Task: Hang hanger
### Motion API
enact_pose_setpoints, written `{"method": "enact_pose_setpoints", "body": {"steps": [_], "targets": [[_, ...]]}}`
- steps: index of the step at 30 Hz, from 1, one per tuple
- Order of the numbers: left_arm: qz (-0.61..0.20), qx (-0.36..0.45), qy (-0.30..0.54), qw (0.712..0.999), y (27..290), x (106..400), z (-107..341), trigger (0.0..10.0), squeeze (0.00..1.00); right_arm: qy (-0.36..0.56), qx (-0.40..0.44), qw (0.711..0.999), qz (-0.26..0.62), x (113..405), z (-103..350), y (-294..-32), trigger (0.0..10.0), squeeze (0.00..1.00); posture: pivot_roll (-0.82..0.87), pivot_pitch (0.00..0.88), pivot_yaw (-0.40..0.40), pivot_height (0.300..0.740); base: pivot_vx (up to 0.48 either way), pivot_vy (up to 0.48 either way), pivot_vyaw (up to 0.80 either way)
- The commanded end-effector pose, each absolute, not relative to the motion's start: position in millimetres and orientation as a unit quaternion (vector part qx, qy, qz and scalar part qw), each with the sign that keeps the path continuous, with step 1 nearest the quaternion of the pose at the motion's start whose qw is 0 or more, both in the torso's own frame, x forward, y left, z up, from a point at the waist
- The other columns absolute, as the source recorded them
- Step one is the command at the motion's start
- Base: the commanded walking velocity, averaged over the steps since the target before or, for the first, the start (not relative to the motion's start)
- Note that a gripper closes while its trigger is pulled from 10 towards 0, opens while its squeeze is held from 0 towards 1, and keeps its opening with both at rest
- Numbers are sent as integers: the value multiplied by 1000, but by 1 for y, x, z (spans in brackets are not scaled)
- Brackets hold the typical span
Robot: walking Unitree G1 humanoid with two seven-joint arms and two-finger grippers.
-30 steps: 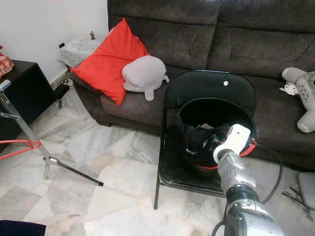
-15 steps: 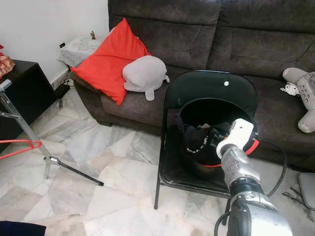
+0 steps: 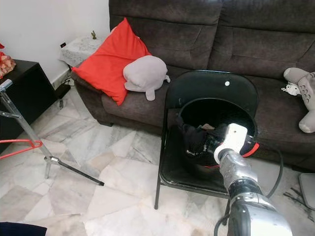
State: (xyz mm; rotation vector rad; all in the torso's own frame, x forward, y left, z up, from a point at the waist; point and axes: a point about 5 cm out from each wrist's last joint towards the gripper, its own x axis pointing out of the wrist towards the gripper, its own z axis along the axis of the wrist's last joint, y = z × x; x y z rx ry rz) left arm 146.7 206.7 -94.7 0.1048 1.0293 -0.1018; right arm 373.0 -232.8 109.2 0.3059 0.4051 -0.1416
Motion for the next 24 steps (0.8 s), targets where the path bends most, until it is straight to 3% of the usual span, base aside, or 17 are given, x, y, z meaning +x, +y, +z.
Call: {"method": "enact_pose_setpoints", "body": {"steps": [1,2,8,10,13,15,17,20,24], "targets": [[-71,43,515,853,195,132,-102,10000,0,204,96,972,-62,374,111,-232,10000,0,-77,116,64,721,0,0,0],[-69,43,515,853,197,133,-102,10000,0,197,79,975,-68,375,114,-235,10000,0,-76,116,64,721,0,0,0],[-67,44,515,854,197,134,-101,10000,0,164,232,954,-92,381,127,-238,10000,0,-78,117,66,721,0,0,0],[-67,44,515,854,197,134,-101,10000,0,170,224,955,-90,381,127,-238,10000,0,-78,117,66,721,0,0,0],[-68,44,514,854,197,134,-101,10000,0,185,160,966,-81,381,127,-238,10000,0,-74,118,67,721,0,0,0],[-67,44,514,854,198,134,-101,10000,0,194,67,977,-59,382,129,-238,10000,0,-74,119,68,721,0,0,0],[-67,44,514,854,198,134,-101,10000,0,198,27,979,-45,382,130,-237,10000,0,-74,119,68,721,0,0,0],[-67,43,514,854,198,134,-101,10000,0,214,-95,972,-4,382,130,-236,10000,0,-72,121,68,721,0,0,0],[-69,43,517,852,198,133,-101,10000,0,214,-109,971,-3,383,133,-238,10000,0,-69,123,70,721,0,0,0]]}}
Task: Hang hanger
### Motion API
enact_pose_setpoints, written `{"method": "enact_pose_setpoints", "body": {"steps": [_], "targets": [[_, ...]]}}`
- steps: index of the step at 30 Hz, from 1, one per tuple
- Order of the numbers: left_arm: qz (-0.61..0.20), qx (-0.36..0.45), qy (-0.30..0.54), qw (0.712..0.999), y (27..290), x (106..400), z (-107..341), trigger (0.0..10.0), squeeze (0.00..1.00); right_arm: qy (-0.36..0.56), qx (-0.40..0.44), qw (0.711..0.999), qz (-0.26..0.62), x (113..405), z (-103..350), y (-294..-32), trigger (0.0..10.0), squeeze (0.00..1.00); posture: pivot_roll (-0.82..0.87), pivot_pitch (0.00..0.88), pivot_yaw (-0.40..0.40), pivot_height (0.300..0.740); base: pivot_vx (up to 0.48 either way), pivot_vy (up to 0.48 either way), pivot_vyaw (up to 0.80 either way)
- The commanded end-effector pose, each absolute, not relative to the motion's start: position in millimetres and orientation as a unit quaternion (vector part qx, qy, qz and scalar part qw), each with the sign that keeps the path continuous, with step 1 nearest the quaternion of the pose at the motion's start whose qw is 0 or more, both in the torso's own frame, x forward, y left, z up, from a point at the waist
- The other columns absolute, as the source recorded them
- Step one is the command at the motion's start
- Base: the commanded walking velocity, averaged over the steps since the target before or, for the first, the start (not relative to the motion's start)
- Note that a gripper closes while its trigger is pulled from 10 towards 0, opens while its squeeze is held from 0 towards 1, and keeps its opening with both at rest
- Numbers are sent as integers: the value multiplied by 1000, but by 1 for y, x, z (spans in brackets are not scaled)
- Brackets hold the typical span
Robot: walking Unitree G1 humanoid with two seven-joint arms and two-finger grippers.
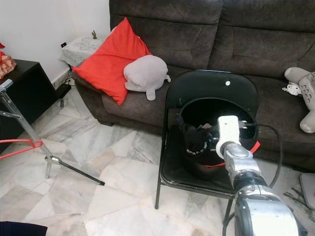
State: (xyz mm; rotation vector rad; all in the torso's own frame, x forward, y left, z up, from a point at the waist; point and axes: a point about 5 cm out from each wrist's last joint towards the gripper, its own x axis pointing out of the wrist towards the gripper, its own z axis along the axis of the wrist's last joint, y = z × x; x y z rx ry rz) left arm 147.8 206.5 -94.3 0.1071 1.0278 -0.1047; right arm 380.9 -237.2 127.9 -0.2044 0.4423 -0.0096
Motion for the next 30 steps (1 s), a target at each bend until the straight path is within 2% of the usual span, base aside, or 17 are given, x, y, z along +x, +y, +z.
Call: {"method": "enact_pose_setpoints", "body": {"steps": [1,5,9,13,18,20,30], "targets": [[-69,42,517,852,199,133,-101,10000,0,214,-125,969,6,384,137,-240,10000,0,-68,124,71,721,0,0,0],[-69,43,517,852,199,134,-101,10000,0,211,-171,962,33,386,145,-244,10000,0,-71,124,73,721,0,0,0],[-72,43,517,852,199,134,-101,10000,0,200,-179,963,12,387,154,-252,10000,0,-76,125,71,721,0,0,0],[-78,40,518,851,198,134,-101,10000,0,174,-66,982,-6,389,156,-248,10000,0,-85,130,73,721,0,0,0],[-81,41,519,850,197,134,-101,10000,0,157,-18,987,1,385,148,-241,10000,0,-89,130,72,721,0,0,0],[-80,40,519,850,197,134,-101,10000,0,128,27,991,-9,380,142,-239,10000,0,-87,128,69,721,0,0,0],[-79,40,518,851,195,134,-101,10000,0,46,76,995,-41,338,131,-242,10000,0,-102,125,65,721,0,0,0]]}}
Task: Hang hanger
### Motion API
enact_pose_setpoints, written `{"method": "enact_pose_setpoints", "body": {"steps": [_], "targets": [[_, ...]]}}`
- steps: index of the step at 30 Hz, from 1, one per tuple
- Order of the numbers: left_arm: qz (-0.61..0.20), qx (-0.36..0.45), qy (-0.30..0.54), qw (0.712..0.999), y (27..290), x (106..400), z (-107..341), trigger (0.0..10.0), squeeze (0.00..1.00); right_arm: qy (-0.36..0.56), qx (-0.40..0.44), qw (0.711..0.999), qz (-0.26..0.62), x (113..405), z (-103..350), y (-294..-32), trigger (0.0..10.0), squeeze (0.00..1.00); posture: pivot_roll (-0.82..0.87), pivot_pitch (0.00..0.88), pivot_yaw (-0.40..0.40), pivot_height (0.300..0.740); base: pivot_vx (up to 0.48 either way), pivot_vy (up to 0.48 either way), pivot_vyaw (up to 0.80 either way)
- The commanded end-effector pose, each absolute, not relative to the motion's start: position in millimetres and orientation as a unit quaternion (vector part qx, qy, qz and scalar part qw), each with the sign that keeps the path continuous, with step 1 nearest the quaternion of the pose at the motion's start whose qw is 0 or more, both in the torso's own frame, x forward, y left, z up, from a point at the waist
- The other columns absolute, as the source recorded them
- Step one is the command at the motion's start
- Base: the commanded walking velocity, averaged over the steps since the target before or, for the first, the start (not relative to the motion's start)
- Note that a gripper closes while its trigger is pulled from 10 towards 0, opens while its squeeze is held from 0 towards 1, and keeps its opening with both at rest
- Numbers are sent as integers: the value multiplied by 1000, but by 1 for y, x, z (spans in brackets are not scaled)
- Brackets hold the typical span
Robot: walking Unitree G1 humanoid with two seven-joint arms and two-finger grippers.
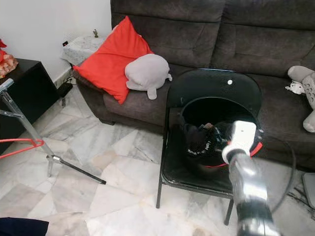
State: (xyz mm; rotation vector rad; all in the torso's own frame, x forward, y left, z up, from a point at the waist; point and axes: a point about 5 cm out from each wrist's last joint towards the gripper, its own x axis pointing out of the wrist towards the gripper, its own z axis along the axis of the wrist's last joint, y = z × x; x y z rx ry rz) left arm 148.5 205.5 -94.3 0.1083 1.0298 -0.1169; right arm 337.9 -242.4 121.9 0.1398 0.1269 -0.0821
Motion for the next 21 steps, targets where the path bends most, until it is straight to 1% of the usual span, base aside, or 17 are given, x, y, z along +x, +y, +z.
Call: {"method": "enact_pose_setpoints", "body": {"steps": [1,5,7,9,10,11,15,16,17,18,20,21], "targets": [[-80,40,518,851,195,134,-101,10000,0,44,75,995,-41,335,131,-241,10000,0,-102,125,63,721,0,0,0],[-79,40,516,852,195,135,-101,10000,0,43,75,995,-43,325,132,-241,10000,0,-101,123,61,721,0,0,0],[-77,40,515,853,195,135,-101,10000,0,23,63,996,-59,316,138,-242,10000,0,-99,119,56,721,0,0,0],[-76,41,515,853,196,135,-101,10000,0,11,12,998,-69,308,139,-243,10000,0,-99,118,55,721,0,0,0],[-76,41,515,853,196,135,-101,10000,0,11,12,998,-69,308,139,-243,10000,0,-99,118,55,721,0,0,0],[-75,42,515,853,196,134,-101,10000,0,12,-19,996,-88,298,134,-246,10000,0,-101,117,54,721,0,0,0],[-75,43,515,853,196,134,-101,10000,0,33,-105,986,-128,280,121,-257,10000,0,-99,113,53,721,0,0,0],[-74,43,514,853,196,134,-101,10000,0,36,-147,978,-146,272,117,-261,10000,0,-101,110,52,721,0,0,0],[-74,44,514,853,196,134,-101,10000,0,36,-160,975,-149,269,117,-261,10000,0,-101,110,52,721,0,0,0],[-74,45,514,853,197,134,-101,10000,0,31,-162,974,-155,264,114,-261,10000,0,-105,106,54,721,0,0,0],[-74,47,513,854,197,134,-101,10000,0,22,-136,977,-163,261,113,-259,10000,0,-107,102,53,721,0,0,0],[-73,46,512,855,197,134,-101,10000,0,-6,-94,982,-166,257,115,-252,10000,0,-106,99,52,721,0,0,0]]}}
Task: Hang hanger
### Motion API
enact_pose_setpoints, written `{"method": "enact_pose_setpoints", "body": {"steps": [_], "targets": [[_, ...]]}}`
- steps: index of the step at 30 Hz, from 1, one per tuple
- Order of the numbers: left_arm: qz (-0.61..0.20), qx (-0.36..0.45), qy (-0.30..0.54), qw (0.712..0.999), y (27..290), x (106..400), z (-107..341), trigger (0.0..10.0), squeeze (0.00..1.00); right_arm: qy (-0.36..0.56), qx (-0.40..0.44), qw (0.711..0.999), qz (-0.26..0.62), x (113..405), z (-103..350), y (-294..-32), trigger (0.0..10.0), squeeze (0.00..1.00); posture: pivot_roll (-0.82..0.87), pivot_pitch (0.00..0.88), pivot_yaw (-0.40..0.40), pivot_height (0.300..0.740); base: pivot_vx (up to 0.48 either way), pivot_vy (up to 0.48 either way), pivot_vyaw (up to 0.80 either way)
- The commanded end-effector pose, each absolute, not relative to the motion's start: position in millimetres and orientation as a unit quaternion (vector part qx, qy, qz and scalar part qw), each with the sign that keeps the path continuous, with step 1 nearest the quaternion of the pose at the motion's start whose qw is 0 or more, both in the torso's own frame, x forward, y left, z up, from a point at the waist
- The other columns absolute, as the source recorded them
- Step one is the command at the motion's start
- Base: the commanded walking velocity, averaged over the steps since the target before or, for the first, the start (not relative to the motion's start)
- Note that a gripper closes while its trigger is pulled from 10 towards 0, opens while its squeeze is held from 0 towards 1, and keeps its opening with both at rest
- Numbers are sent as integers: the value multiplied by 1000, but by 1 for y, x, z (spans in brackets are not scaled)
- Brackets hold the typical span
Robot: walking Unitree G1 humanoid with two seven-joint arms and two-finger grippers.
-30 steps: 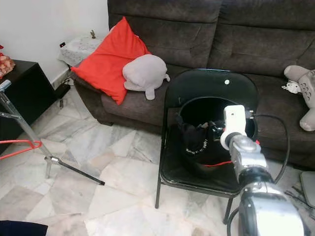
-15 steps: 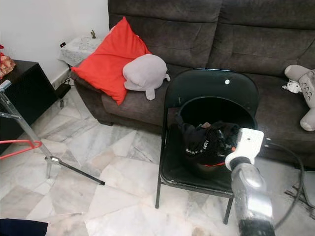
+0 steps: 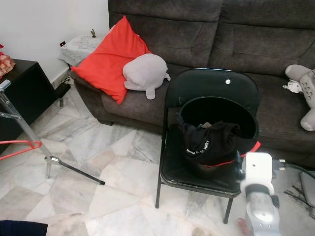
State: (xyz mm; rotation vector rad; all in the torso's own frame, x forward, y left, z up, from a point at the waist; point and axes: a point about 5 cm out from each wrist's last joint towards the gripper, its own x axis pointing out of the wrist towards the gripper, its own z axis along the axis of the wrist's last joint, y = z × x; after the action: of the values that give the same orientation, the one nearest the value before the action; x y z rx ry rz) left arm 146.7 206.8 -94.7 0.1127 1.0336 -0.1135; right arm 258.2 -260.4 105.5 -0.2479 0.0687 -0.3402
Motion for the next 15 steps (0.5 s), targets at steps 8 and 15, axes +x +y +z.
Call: {"method": "enact_pose_setpoints", "body": {"steps": [8,15], "targets": [[-62,44,500,863,200,134,-100,10000,0,-56,24,981,-186,226,113,-217,10000,0,-108,89,58,721,0,0,0],[-61,50,506,859,203,131,-101,10000,0,-32,24,986,-161,209,106,-201,10000,0,-129,76,61,721,0,0,0]]}}
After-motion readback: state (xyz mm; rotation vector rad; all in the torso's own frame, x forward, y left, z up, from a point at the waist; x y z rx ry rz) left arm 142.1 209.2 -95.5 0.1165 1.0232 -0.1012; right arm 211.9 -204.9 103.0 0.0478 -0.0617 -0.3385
